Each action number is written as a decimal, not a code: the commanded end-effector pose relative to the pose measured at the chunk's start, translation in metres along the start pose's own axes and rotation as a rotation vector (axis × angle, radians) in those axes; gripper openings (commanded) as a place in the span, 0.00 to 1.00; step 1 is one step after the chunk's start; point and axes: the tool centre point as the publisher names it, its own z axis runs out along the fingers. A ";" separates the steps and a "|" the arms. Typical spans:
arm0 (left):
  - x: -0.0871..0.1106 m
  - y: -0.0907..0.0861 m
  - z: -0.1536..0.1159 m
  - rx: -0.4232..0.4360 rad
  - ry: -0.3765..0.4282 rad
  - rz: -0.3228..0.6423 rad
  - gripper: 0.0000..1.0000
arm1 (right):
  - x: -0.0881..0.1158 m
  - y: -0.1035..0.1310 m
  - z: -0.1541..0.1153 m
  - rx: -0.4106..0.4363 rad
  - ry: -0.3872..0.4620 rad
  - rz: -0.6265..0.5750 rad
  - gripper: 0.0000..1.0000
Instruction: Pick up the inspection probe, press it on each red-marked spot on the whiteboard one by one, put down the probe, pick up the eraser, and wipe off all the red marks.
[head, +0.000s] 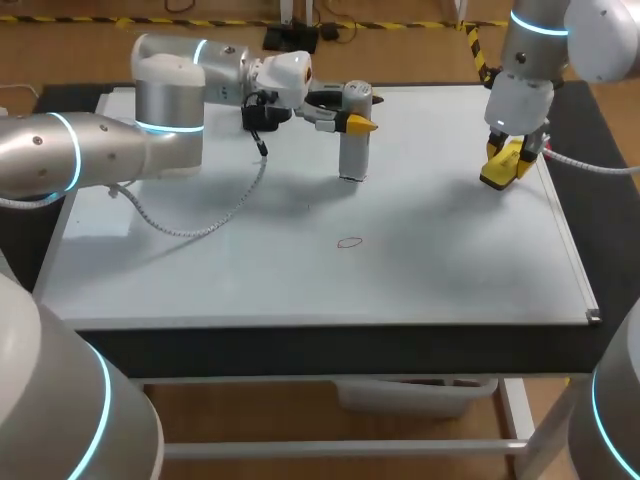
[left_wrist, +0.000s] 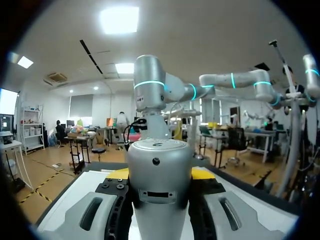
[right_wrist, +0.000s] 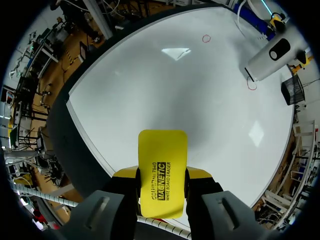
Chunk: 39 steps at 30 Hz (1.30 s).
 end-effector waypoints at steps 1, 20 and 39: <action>-0.005 0.003 0.003 0.000 0.005 -0.002 0.00 | 0.000 -0.001 -0.001 0.002 0.003 -0.001 0.00; -0.015 0.018 0.001 -0.011 0.005 -0.013 0.00 | 0.000 -0.001 -0.001 0.002 0.003 -0.001 0.00; -0.018 0.023 0.002 -0.015 0.004 -0.029 0.00 | 0.000 -0.001 -0.001 0.002 0.003 -0.001 0.00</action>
